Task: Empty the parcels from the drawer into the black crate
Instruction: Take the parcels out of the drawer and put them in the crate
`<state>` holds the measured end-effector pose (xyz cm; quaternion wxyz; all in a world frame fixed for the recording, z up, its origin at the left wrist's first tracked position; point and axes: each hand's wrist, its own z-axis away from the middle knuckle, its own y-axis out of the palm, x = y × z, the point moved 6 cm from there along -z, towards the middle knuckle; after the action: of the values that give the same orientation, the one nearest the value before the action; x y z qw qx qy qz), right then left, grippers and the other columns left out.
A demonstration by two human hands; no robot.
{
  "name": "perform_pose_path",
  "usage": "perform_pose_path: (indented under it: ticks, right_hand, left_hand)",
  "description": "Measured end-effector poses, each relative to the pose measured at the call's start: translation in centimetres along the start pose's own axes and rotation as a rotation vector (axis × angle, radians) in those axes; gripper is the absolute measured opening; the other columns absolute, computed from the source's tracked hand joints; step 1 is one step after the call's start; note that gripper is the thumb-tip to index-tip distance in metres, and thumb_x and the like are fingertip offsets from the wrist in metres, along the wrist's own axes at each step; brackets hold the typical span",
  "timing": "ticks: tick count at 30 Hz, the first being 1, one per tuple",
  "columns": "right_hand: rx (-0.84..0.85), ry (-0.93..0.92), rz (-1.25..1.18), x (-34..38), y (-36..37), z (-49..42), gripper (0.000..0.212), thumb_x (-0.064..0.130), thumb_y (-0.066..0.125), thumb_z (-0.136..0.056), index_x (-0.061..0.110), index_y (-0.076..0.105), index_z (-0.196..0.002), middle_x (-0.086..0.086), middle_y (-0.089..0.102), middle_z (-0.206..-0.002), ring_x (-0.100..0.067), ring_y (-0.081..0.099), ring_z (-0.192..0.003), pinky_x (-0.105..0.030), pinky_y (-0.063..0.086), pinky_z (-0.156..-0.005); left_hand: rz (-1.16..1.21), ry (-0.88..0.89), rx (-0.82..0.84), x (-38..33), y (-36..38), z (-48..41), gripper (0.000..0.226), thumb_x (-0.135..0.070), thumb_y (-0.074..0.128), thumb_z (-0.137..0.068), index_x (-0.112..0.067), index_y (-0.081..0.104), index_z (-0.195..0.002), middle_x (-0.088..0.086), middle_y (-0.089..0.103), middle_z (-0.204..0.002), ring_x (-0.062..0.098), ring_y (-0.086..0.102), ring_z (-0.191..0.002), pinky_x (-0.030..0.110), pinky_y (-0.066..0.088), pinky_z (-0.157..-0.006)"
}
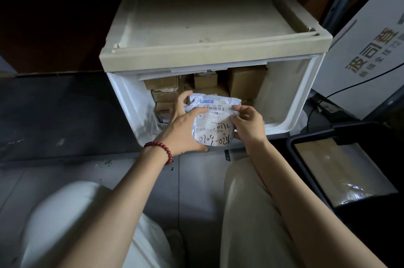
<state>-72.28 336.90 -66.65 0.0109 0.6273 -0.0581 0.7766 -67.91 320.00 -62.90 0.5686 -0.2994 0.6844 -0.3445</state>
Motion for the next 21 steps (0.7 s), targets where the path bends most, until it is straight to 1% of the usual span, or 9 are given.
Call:
perform_pose_path:
  ticks: [3, 6, 7, 9, 11, 12, 14, 17, 21]
  right_hand:
    - [-0.013, -0.054, 0.090, 0.3, 0.0, -0.1, 0.020, 0.006, 0.059, -0.089, 0.021, 0.058, -0.102, 0.004, 0.059, -0.099, -0.022, 0.064, -0.087, -0.051, 0.055, -0.085]
    - [-0.079, -0.124, 0.177, 0.6, -0.3, -0.2, 0.022, 0.011, 0.069, -0.084, 0.021, 0.059, -0.102, -0.006, 0.060, -0.111, -0.029, 0.063, -0.103, -0.047, 0.054, -0.090]
    - [-0.084, -0.119, 0.162, 0.6, -0.3, -0.1, 0.019, 0.012, 0.068, -0.085, 0.018, 0.062, -0.102, -0.008, 0.062, -0.109, -0.026, 0.065, -0.098, -0.044, 0.055, -0.089]
    - [-0.028, -0.065, 0.070, 0.4, 0.2, -0.1, 0.011, 0.006, 0.060, -0.091, 0.010, 0.066, -0.100, -0.004, 0.066, -0.092, -0.013, 0.067, -0.080, -0.035, 0.059, -0.081]
    - [0.077, -0.036, 0.016, 0.5, 1.0, 0.0, 0.024, -0.006, 0.046, -0.092, 0.008, 0.066, -0.096, 0.001, 0.065, -0.085, -0.011, 0.064, -0.081, -0.026, 0.060, -0.074]
    - [0.130, -0.044, 0.008, 0.6, 1.4, 0.1, 0.029, -0.011, 0.043, -0.091, 0.008, 0.065, -0.097, 0.001, 0.065, -0.087, -0.013, 0.064, -0.087, -0.023, 0.059, -0.072]
    - [0.202, -0.087, 0.039, 0.8, 1.9, 0.4, 0.027, -0.012, 0.050, -0.089, 0.006, 0.064, -0.102, -0.002, 0.067, -0.092, -0.018, 0.065, -0.093, -0.027, 0.059, -0.076]
    - [0.213, -0.150, 0.210, 0.8, 2.2, 0.6, 0.016, 0.015, 0.070, -0.086, 0.007, 0.068, -0.100, -0.006, 0.071, -0.094, -0.020, 0.068, -0.089, -0.031, 0.056, -0.083]
    - [0.129, -0.186, 0.295, 1.1, 1.6, 0.5, 0.020, 0.032, 0.067, -0.089, 0.013, 0.067, -0.084, 0.006, 0.067, -0.076, -0.001, 0.060, -0.065, -0.007, 0.042, -0.056]
  left_hand:
    - [-0.005, 0.068, -0.122, -0.1, -0.9, 0.0, 0.059, -0.022, 0.088, -0.057, -0.023, 0.065, -0.111, 0.002, 0.025, -0.143, -0.009, 0.014, -0.104, -0.004, 0.008, -0.096]
    - [0.040, 0.015, -0.122, 0.6, -1.2, -0.1, 0.038, -0.026, 0.083, -0.065, -0.028, 0.068, -0.100, -0.006, 0.040, -0.130, -0.008, 0.022, -0.102, 0.008, 0.021, -0.094]
    - [0.065, -0.009, -0.113, 0.8, -1.2, -0.2, 0.033, -0.029, 0.082, -0.068, -0.029, 0.068, -0.099, -0.009, 0.044, -0.124, -0.004, 0.029, -0.102, 0.009, 0.026, -0.089]
    - [0.129, -0.064, -0.118, 1.2, -1.3, -0.1, 0.023, -0.035, 0.077, -0.074, -0.031, 0.067, -0.094, -0.011, 0.056, -0.110, -0.004, 0.044, -0.092, 0.005, 0.031, -0.073]
    - [0.198, -0.142, -0.153, 1.7, -1.6, 0.0, 0.014, -0.042, 0.071, -0.079, -0.033, 0.062, -0.086, -0.013, 0.062, -0.086, -0.008, 0.052, -0.072, 0.004, 0.035, -0.056]
    - [0.216, -0.202, -0.180, 2.2, -1.8, 0.1, 0.018, -0.048, 0.067, -0.080, -0.032, 0.060, -0.083, -0.013, 0.062, -0.079, -0.007, 0.053, -0.066, 0.008, 0.037, -0.052]
    - [0.239, -0.329, -0.220, 3.5, -2.1, 0.2, 0.032, -0.060, 0.061, -0.080, -0.029, 0.057, -0.081, -0.006, 0.065, -0.083, 0.006, 0.059, -0.077, 0.021, 0.042, -0.058]
    - [0.286, -0.441, -0.268, 4.7, -2.3, 0.3, 0.042, -0.068, 0.056, -0.079, -0.026, 0.058, -0.079, -0.002, 0.066, -0.088, 0.020, 0.061, -0.087, 0.027, 0.041, -0.066]
    - [0.285, -0.477, -0.271, 4.9, -2.2, 0.2, 0.058, -0.076, 0.053, -0.075, -0.019, 0.053, -0.072, -0.003, 0.055, -0.075, 0.018, 0.053, -0.073, 0.028, 0.035, -0.058]
